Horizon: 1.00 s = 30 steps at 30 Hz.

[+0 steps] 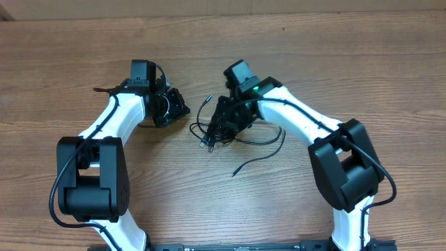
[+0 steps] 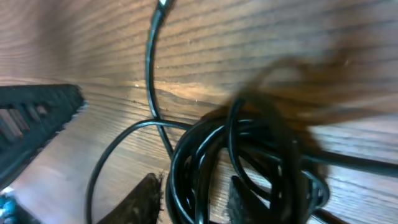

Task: Untangle cables

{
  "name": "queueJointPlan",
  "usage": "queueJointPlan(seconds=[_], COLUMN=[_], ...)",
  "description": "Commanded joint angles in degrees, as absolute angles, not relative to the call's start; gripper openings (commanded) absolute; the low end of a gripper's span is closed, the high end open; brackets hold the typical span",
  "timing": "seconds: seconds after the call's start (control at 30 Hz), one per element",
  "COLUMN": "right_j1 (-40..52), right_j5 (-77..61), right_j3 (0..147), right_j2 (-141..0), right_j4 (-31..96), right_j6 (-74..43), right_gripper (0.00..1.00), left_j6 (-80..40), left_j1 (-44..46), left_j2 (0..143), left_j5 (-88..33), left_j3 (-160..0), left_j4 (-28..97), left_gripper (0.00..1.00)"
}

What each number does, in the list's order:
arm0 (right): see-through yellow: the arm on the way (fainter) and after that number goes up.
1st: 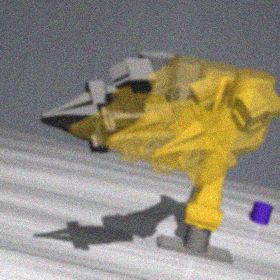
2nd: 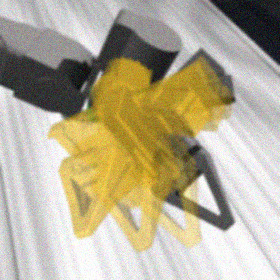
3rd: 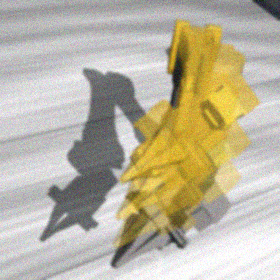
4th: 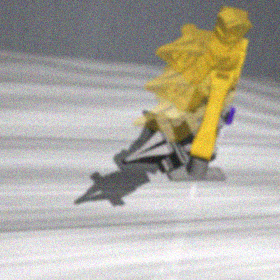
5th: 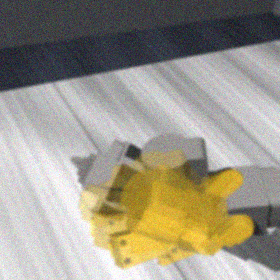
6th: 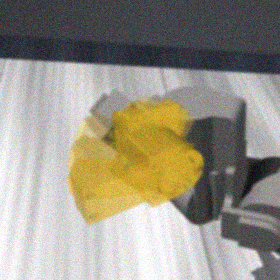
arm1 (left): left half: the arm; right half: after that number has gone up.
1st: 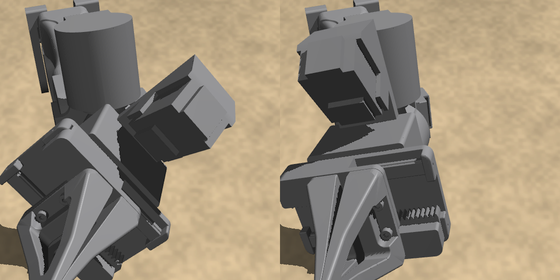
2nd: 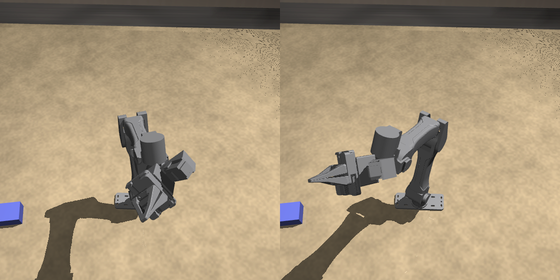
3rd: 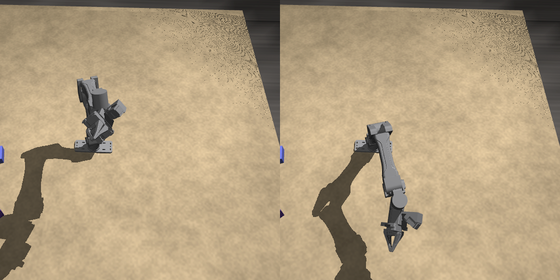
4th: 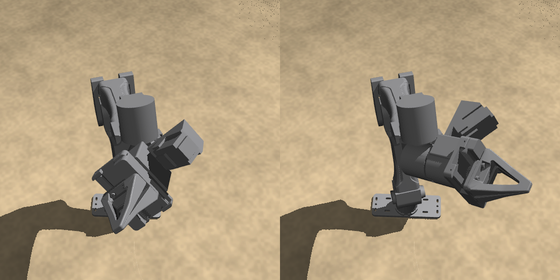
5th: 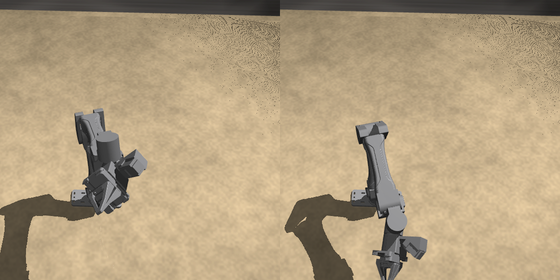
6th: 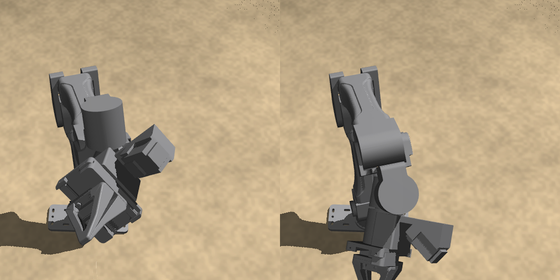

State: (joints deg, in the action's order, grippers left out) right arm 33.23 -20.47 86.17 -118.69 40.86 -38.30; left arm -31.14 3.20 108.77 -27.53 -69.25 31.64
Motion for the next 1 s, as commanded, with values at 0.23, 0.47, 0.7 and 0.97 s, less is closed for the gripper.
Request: queueJointPlan(seconds=[0.23, 0.47, 0.7, 0.97], right_j1=[37.45, 33.87, 30.74, 30.30], right_j5=[-9.47, -28.95, -38.76, -38.68], right_j3=[85.47, 91.55, 93.82, 93.82], right_j2=[-119.77, -119.37, -119.37, -119.37], right_j4=[40.75, 40.36, 37.69, 34.92], right_j6=[-43.46, -30.96, -29.08, -26.50], right_gripper=[0.04, 0.04, 0.04, 0.04], left_j6=[-31.77, -31.77, -30.89, -26.94], left_j1=[3.40, 3.29, 1.72, 0.45], left_j2=[108.64, 108.64, 108.64, 108.64], left_j5=[-26.76, -27.05, -34.81, -41.63], left_j3=[-69.89, -69.89, -69.91, -69.89], left_j4=[31.42, 31.00, 30.65, 30.00], left_gripper=[0.17, 0.19, 0.31, 0.52])
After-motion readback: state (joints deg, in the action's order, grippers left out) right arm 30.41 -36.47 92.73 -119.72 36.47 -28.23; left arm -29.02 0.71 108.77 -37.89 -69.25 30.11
